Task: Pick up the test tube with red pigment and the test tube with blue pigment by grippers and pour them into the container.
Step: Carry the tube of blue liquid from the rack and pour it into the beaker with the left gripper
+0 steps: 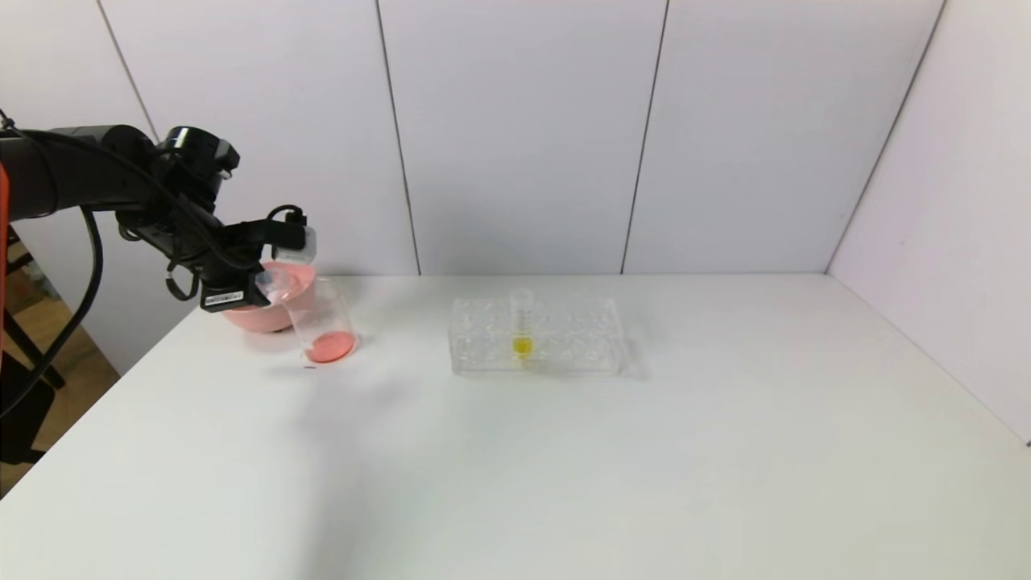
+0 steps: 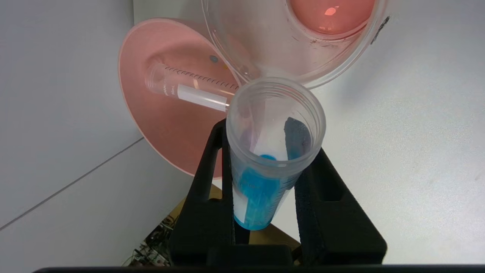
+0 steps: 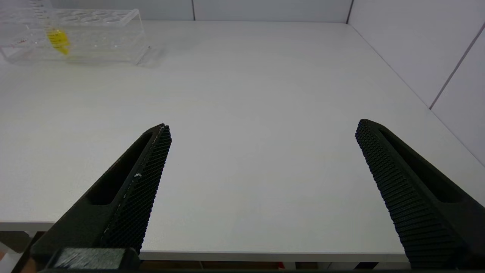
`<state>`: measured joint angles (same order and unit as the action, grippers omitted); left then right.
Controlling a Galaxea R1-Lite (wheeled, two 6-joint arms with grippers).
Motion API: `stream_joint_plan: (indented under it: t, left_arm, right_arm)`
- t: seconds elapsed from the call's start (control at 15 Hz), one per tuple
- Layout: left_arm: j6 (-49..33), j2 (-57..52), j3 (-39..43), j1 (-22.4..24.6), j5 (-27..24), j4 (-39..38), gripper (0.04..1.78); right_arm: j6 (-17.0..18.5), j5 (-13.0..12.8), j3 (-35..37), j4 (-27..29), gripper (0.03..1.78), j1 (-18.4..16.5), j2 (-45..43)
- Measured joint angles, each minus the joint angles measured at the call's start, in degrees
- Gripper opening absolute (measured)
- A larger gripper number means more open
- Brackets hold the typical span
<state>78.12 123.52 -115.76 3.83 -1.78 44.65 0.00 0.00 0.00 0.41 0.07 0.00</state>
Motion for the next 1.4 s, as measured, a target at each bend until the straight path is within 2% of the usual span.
stream_joint_plan:
  t: [1.4]
  left_arm:
    - [-0.06,-0.45,-0.04,-1.40,5.16,-0.96,0.47]
  right_arm:
    - [0.00,0.00,0.00,0.02,1.77,0.00,0.00]
